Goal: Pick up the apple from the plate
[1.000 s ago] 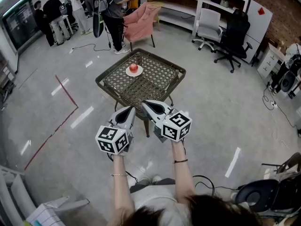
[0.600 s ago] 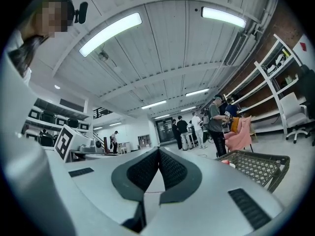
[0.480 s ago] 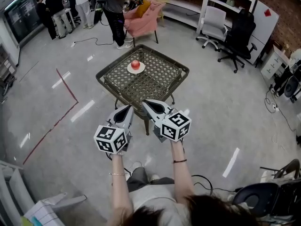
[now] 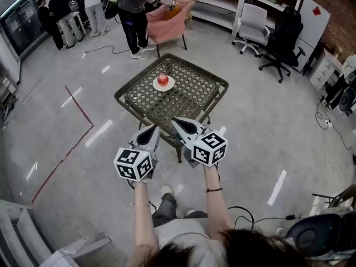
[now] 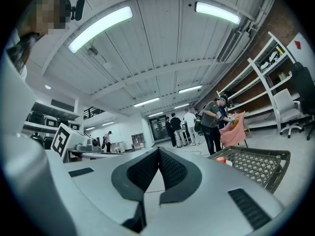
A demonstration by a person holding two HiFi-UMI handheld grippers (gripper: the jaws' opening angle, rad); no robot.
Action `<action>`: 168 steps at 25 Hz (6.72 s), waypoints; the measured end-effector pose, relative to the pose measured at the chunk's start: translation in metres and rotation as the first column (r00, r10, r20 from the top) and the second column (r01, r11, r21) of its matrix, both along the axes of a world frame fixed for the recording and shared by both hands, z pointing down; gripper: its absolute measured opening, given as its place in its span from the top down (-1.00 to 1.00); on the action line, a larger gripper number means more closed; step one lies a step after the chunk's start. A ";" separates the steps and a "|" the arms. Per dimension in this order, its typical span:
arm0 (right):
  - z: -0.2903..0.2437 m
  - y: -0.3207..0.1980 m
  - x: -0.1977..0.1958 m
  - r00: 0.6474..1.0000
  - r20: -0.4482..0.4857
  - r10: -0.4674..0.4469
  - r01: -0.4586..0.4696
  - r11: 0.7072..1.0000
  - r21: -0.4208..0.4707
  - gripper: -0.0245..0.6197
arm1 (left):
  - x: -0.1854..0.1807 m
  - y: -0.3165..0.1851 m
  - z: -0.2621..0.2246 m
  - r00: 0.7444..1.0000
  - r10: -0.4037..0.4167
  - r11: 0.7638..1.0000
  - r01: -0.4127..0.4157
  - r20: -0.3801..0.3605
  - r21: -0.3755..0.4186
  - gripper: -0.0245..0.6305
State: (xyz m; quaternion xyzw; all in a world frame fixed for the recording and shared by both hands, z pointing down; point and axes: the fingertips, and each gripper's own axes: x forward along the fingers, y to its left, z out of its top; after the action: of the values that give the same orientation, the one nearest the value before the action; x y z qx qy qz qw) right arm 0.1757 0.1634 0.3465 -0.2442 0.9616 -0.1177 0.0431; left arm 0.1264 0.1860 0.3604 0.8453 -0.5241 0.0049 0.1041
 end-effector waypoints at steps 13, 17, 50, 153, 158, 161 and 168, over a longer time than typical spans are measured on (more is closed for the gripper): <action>0.019 -0.064 -0.038 0.995 -0.035 0.090 -0.092 0.994 -0.055 0.90 | -0.048 -0.063 0.018 0.998 0.057 0.997 -0.058 -0.034 -0.048 0.89; 0.017 -0.078 -0.054 0.994 -0.044 0.097 -0.099 0.994 -0.045 0.90 | -0.061 -0.081 0.016 0.997 0.074 0.996 -0.075 -0.033 -0.039 0.89; 0.023 -0.201 -0.074 0.989 -0.037 0.146 -0.148 0.986 -0.073 0.90 | -0.084 -0.199 0.028 0.992 0.119 0.990 -0.121 -0.037 -0.072 0.89; 0.258 -0.464 -0.090 0.976 -0.174 0.131 -0.174 0.948 -0.267 0.90 | -0.115 -0.475 0.264 0.977 0.193 0.957 -0.167 0.091 -0.239 0.33; 0.265 -0.470 -0.088 0.974 -0.183 0.132 -0.178 0.947 -0.266 0.90 | -0.112 -0.488 0.266 0.976 0.194 0.964 -0.170 0.103 -0.206 -0.07; 0.268 -0.471 -0.087 0.974 -0.186 0.129 -0.177 0.947 -0.267 0.90 | -0.106 -0.491 0.270 0.971 0.217 0.960 -0.193 0.104 -0.205 -0.16; 0.273 -0.478 -0.083 0.973 -0.193 0.127 -0.178 0.946 -0.272 0.90 | -0.097 -0.498 0.273 0.957 0.255 0.955 -0.226 0.136 -0.194 -0.27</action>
State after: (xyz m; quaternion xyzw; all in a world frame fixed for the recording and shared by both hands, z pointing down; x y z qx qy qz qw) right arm 0.0927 -0.3146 0.6196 -0.3310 0.9125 -0.2307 -0.0676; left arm 0.0292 -0.3121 0.6334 0.8872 -0.4212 0.1315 0.1348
